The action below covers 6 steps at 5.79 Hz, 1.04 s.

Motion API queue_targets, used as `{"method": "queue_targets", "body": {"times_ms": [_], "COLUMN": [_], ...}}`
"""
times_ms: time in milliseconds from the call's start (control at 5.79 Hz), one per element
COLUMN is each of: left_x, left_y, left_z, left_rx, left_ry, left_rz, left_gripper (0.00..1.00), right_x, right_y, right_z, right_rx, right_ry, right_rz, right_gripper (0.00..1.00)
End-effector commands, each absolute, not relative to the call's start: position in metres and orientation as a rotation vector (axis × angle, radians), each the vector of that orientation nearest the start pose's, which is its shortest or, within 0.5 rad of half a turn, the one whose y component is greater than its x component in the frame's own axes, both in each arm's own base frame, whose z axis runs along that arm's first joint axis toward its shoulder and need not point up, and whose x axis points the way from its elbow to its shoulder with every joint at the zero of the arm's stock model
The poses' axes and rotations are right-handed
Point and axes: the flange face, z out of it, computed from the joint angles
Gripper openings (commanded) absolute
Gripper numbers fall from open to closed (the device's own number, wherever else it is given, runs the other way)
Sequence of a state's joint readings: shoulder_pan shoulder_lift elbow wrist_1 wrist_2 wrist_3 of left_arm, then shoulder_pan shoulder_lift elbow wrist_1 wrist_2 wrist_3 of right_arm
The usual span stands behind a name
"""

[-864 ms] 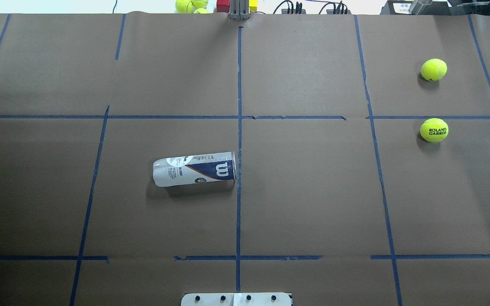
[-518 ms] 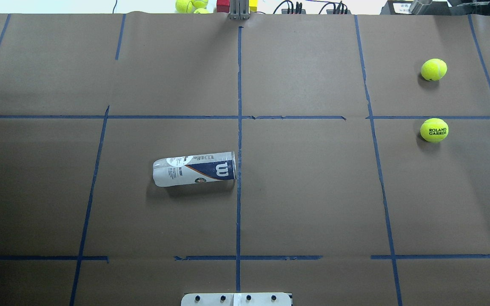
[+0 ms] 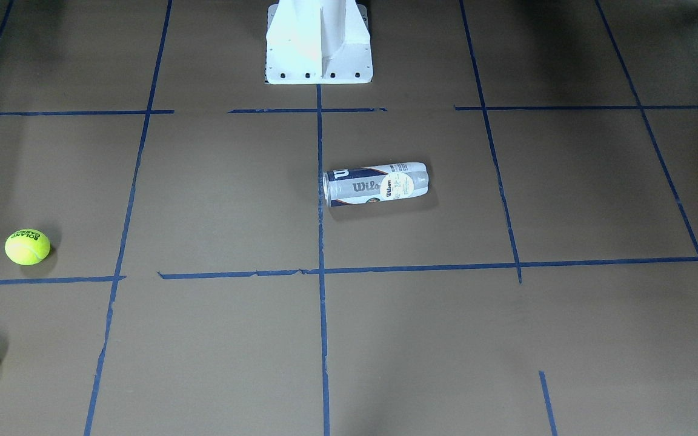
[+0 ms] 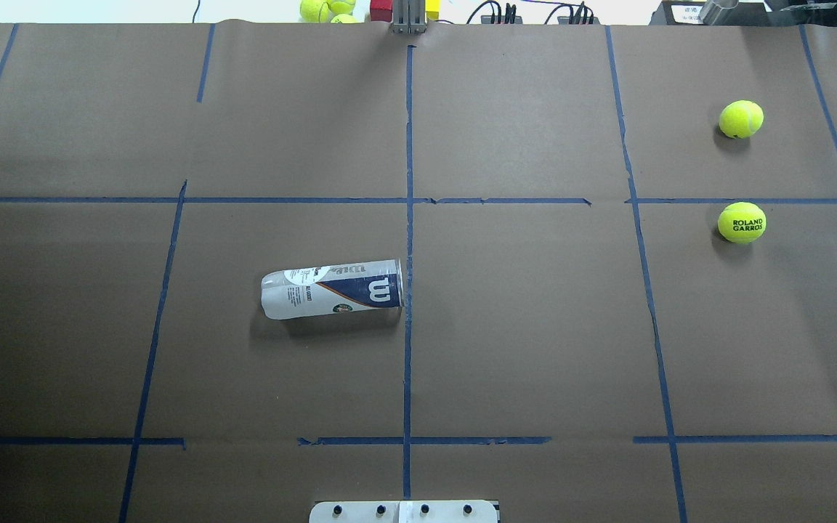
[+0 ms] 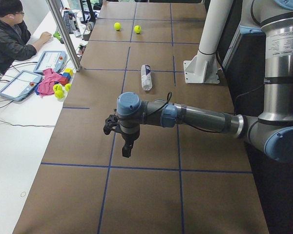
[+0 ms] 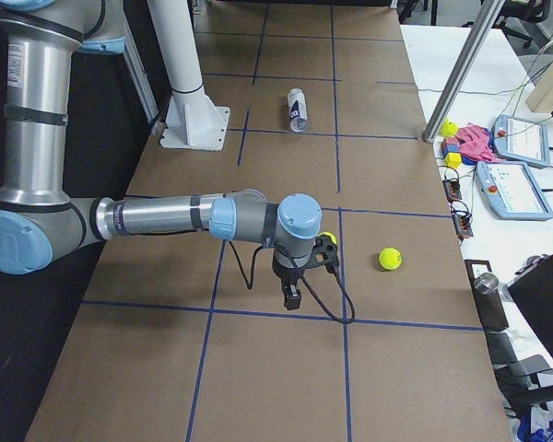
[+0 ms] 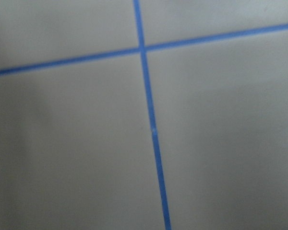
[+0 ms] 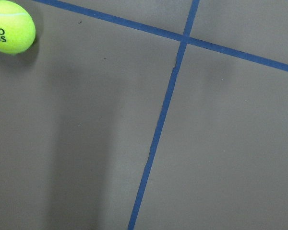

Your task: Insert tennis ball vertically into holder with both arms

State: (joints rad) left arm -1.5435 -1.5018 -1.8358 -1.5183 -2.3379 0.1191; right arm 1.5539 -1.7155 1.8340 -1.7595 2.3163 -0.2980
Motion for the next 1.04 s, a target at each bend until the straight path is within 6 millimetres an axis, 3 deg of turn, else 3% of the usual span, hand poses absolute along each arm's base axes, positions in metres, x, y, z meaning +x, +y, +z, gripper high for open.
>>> {"method": "queue_targets", "body": {"times_ms": [0,173,345,518,691,864], "left_x": [-0.050,-0.026,0.027,0.080,0.146,0.234], "left_y": [-0.479,-0.486,-0.491,-0.504,-0.514,-0.516], "left_z": [0.554,0.530,0.516,0.476,0.428,0.365], "left_rx": [0.235,0.364,0.430,0.537,0.610,0.662], "left_ry": [0.759,0.756,0.767,0.791,0.832,0.894], "left_rz": [0.223,0.322,0.464,0.610,0.748,0.906], "left_gripper": [1.00,1.00,1.00,1.00,1.00,1.00], "right_x": [0.059,0.059,0.059,0.059,0.059,0.059], "right_y": [-0.424,-0.424,-0.424,-0.424,-0.424,-0.424], "right_z": [0.616,0.615,0.615,0.616,0.616,0.616], "right_rx": [0.039,0.041,0.041,0.041,0.041,0.041], "right_ry": [-0.750,-0.749,-0.749,-0.749,-0.749,-0.749], "right_rz": [-0.274,-0.274,-0.274,-0.276,-0.274,-0.274], "right_gripper": [1.00,1.00,1.00,1.00,1.00,1.00]}}
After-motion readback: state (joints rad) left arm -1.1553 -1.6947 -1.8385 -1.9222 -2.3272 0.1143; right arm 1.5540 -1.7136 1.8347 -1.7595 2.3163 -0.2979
